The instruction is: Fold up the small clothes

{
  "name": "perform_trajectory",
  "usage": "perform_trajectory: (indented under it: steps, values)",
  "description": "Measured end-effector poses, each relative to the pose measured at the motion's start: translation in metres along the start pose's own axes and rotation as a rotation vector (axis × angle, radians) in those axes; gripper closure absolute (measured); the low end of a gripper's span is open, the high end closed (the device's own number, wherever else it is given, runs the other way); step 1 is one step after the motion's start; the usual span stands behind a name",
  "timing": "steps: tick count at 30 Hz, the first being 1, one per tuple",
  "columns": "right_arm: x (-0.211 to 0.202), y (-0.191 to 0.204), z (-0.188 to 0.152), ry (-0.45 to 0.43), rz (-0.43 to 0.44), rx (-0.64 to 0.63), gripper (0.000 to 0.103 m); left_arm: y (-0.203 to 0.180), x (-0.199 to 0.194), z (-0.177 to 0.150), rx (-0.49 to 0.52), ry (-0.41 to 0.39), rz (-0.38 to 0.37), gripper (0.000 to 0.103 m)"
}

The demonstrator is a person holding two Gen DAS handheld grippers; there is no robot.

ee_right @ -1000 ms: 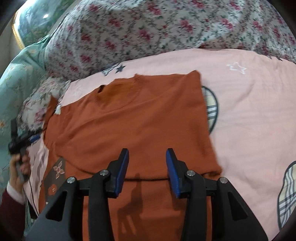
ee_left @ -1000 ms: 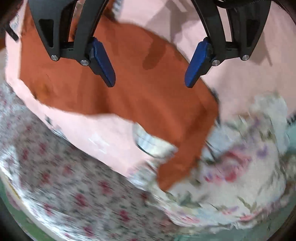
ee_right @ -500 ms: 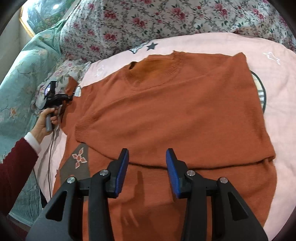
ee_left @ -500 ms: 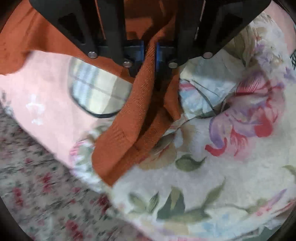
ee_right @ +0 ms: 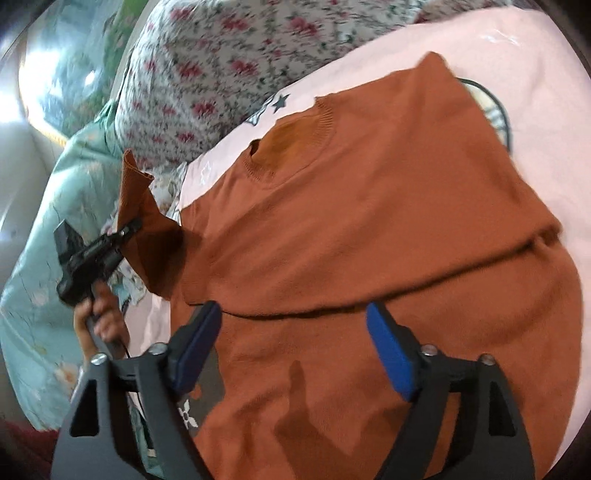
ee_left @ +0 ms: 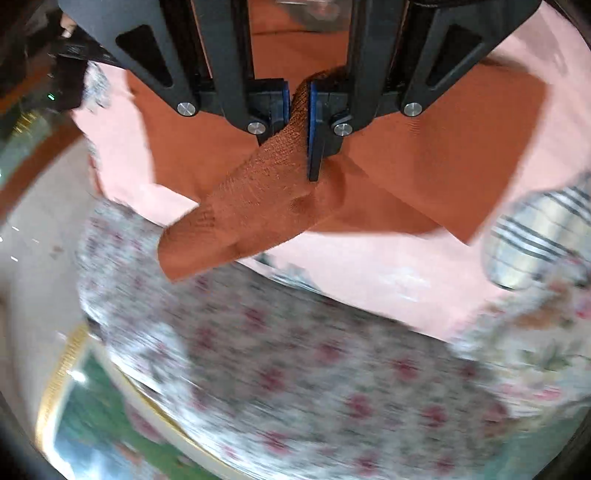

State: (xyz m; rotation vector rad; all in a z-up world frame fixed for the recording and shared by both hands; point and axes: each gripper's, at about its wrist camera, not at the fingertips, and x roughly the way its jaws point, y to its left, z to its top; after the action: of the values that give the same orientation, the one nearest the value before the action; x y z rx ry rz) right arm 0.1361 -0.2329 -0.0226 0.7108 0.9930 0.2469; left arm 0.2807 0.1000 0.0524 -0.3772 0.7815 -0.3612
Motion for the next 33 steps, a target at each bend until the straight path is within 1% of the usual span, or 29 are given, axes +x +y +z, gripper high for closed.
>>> perform_trajectory:
  steps: [3,5,8,12,14,15,16,17,19,20,21,22,24,25,27,29,32,33]
  values:
    - [-0.009,-0.01,0.0,-0.002,-0.013,0.032,0.017,-0.043,0.032,-0.021,0.016,0.061,-0.064,0.098]
    - [-0.013,-0.017,0.001,-0.008,-0.015,0.057,0.017,-0.061,0.054,-0.032,0.02,0.099,-0.09,0.098]
    - [-0.02,-0.026,0.003,-0.028,-0.018,0.078,0.017,-0.082,0.091,-0.051,0.054,0.153,-0.081,0.098]
    - [-0.027,-0.033,0.004,-0.053,-0.047,0.069,0.017,-0.083,0.129,-0.071,0.067,0.232,-0.069,0.098]
    - [-0.026,-0.033,0.005,-0.054,-0.059,0.059,0.017,-0.081,0.136,-0.078,0.073,0.259,-0.062,0.097]
    - [-0.025,-0.032,0.005,-0.056,-0.062,0.052,0.017,-0.08,0.137,-0.081,0.077,0.27,-0.06,0.094]
    - [-0.023,-0.029,0.006,-0.06,-0.064,0.037,0.017,-0.078,0.135,-0.084,0.079,0.276,-0.061,0.09]
    - [-0.023,-0.028,0.007,-0.062,-0.063,0.023,0.017,-0.076,0.13,-0.086,0.082,0.277,-0.064,0.089]
    - [-0.019,-0.021,0.01,-0.069,-0.068,-0.015,0.017,-0.073,0.118,-0.09,0.09,0.275,-0.063,0.074]
    - [-0.017,-0.018,0.011,-0.07,-0.073,-0.031,0.017,-0.071,0.109,-0.091,0.095,0.265,-0.058,0.071]
    - [-0.014,-0.015,0.013,-0.071,-0.076,-0.046,0.017,-0.068,0.099,-0.093,0.098,0.256,-0.05,0.066]
    - [-0.009,-0.01,0.016,-0.074,-0.075,-0.067,0.017,-0.064,0.09,-0.094,0.101,0.249,-0.041,0.062]
    - [-0.003,-0.004,0.021,-0.081,-0.074,-0.1,0.017,-0.053,0.067,-0.097,0.103,0.228,-0.024,0.059]
    - [0.001,-0.001,0.024,-0.085,-0.078,-0.118,0.018,-0.047,0.056,-0.099,0.104,0.217,-0.006,0.056]
    - [0.011,0.006,0.03,-0.084,-0.093,-0.163,0.019,-0.031,0.034,-0.101,0.105,0.189,0.048,0.053]
    - [0.023,0.009,0.036,-0.067,-0.11,-0.193,0.022,-0.006,0.011,-0.104,0.09,0.156,0.147,0.052]
    - [0.044,0.009,0.042,-0.026,-0.139,-0.2,0.027,0.031,-0.012,-0.106,0.03,0.128,0.255,0.052]
    - [0.051,0.008,0.044,-0.016,-0.146,-0.2,0.029,0.042,-0.017,-0.107,0.007,0.124,0.274,0.052]
